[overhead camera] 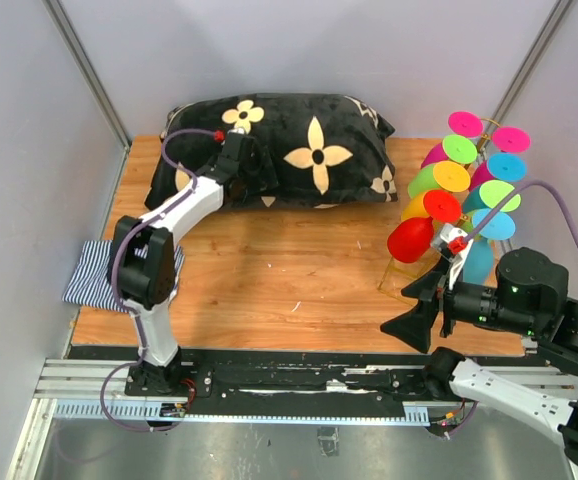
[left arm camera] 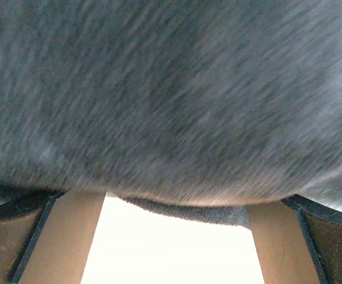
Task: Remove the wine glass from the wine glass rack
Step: Adjust the distractor at the center of the board.
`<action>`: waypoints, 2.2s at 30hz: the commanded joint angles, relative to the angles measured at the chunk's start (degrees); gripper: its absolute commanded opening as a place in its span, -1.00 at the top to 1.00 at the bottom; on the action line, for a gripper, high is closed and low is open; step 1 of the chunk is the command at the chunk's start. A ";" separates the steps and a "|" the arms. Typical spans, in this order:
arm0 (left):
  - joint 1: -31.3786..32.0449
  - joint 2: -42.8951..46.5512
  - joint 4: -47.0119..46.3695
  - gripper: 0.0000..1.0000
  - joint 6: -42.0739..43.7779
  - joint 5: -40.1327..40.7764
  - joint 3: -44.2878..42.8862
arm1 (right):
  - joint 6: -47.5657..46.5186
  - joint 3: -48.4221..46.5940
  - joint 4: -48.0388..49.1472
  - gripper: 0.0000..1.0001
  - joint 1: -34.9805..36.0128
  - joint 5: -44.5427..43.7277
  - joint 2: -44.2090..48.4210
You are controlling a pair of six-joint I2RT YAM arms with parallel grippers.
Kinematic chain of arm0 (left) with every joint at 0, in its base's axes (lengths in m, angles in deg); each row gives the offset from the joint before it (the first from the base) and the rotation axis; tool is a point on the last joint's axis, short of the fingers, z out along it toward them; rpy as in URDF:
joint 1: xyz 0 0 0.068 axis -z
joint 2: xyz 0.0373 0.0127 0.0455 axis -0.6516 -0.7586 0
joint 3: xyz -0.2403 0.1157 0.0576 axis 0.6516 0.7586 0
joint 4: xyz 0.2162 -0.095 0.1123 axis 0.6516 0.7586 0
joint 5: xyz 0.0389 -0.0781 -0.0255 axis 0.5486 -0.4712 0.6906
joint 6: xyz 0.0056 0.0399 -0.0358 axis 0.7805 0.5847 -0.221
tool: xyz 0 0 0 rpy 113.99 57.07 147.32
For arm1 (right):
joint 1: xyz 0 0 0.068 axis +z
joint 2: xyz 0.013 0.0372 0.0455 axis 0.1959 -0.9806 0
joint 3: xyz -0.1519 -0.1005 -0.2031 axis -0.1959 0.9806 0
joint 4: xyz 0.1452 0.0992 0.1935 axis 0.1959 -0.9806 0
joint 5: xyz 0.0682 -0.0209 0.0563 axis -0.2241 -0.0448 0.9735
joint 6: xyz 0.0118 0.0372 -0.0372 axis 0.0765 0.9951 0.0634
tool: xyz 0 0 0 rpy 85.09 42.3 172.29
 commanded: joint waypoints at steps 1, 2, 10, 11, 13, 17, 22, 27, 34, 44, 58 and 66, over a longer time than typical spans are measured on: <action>1.05 8.22 -10.96 -0.99 -5.62 -0.17 13.94 | 1.42 -0.15 -1.38 -0.96 -0.41 0.50 1.50; 1.37 10.66 -13.22 -0.99 -5.93 -1.30 16.84 | 1.32 0.05 -1.97 -0.96 -0.44 1.65 1.28; 2.09 27.90 -19.98 -0.99 -4.36 -9.59 30.67 | 0.21 4.19 -5.70 -0.97 -0.43 3.58 -1.40; 2.65 30.11 -21.90 -0.99 -4.19 -11.79 33.22 | -0.06 4.43 -5.65 -0.97 -0.37 2.51 -1.63; 5.01 35.13 -26.10 -0.99 -3.96 -14.79 38.34 | -0.27 4.61 -4.50 -0.97 -0.37 0.61 -1.43; 14.62 40.15 -34.75 -0.99 -5.77 -15.96 47.12 | 0.18 4.18 -0.44 -0.97 -0.38 -3.55 0.18; 21.40 35.14 -45.93 -0.99 -7.67 -15.33 52.47 | 0.53 2.54 1.62 -0.97 -0.44 -5.64 1.00; 21.21 21.13 -39.32 -0.99 -3.25 -7.11 39.96 | 1.59 2.10 2.01 -0.97 -0.42 -7.41 2.80; 14.27 5.21 -36.56 -0.99 -5.83 -1.13 27.08 | 3.17 1.35 -1.35 -0.96 -0.39 -9.73 4.34; 13.36 6.29 -52.59 -0.99 -9.65 -30.97 37.66 | 0.94 -2.70 -5.82 -0.97 -0.36 -19.38 5.96; 32.06 3.50 -61.16 -0.99 -17.69 -20.42 38.25 | -9.28 -12.16 0.36 -0.96 -0.42 -34.64 -1.33; 38.26 0.76 -55.14 -0.99 -19.31 -15.78 35.01 | -13.53 -18.20 -1.55 -0.96 -0.41 -47.40 -6.60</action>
